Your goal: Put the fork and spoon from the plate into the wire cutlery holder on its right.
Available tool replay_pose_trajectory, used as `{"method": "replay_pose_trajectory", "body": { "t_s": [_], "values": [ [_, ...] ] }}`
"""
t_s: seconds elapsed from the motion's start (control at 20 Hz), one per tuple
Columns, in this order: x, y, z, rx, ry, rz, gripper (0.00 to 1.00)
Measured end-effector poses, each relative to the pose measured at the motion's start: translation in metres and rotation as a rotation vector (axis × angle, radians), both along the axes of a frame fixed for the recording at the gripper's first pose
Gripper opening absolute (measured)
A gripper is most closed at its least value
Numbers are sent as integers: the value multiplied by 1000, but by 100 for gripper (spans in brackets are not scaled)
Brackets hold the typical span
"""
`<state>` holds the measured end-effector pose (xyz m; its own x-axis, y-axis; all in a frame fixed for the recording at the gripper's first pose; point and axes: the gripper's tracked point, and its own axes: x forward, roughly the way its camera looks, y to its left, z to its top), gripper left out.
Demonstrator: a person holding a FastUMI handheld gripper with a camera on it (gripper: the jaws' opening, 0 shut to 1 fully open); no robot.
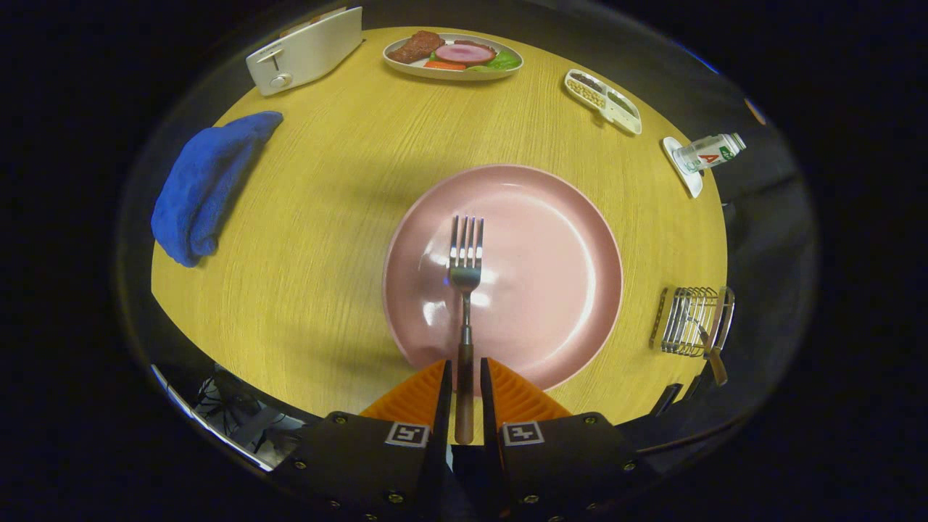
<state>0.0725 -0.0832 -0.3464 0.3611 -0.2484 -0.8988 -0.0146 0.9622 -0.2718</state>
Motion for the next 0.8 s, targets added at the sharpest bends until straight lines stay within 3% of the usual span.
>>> {"method": "replay_pose_trajectory", "body": {
  "t_s": [0.8],
  "values": [
    [11, -7, -16, 31, 49, -17, 23]
  ]
}}
